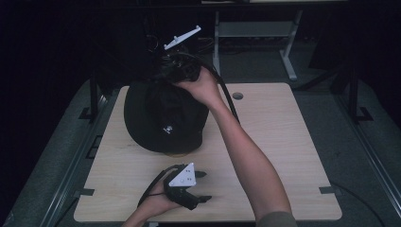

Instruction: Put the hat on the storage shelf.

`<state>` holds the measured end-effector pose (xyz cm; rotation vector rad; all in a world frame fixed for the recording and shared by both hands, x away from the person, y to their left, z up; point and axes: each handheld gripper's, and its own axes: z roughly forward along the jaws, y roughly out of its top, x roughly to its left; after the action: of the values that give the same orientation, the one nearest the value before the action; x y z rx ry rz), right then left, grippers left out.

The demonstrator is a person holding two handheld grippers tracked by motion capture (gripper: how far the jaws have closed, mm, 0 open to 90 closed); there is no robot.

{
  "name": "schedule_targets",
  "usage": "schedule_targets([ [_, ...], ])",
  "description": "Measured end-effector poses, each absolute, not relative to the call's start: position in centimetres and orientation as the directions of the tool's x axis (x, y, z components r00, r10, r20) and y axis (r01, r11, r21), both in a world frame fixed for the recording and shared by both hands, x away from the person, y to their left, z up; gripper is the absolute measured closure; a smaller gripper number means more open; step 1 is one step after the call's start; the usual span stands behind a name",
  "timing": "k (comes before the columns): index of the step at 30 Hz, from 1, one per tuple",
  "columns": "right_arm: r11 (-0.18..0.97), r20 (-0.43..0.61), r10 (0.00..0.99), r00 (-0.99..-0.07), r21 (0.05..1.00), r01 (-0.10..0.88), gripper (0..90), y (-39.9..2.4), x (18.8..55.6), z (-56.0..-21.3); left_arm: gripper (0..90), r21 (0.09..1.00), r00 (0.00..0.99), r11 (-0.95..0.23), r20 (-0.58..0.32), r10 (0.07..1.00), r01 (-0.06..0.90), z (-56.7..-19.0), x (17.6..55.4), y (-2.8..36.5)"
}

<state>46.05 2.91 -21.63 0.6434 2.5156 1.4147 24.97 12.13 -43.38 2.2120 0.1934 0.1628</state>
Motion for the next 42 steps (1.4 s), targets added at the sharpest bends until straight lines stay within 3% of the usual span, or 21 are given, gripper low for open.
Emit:
schedule_targets([
  [19, 0.347, 0.124, 0.443, -0.888, 0.890, 0.297, 42.3, -0.9, 45.1, -22.4, 25.8, 0.809, 0.975, -0.580, 0.041, 0.219, 0.096, -43.4, 24.9, 12.3],
  [42, 0.288, 0.177, 0.464, -0.868, 0.896, 0.337, 34.8, -5.9, 44.2, -24.4, 23.4, 0.803, 0.968, -0.583, 0.032, 0.248, 0.123, -43.6, 25.3, 12.6],
])
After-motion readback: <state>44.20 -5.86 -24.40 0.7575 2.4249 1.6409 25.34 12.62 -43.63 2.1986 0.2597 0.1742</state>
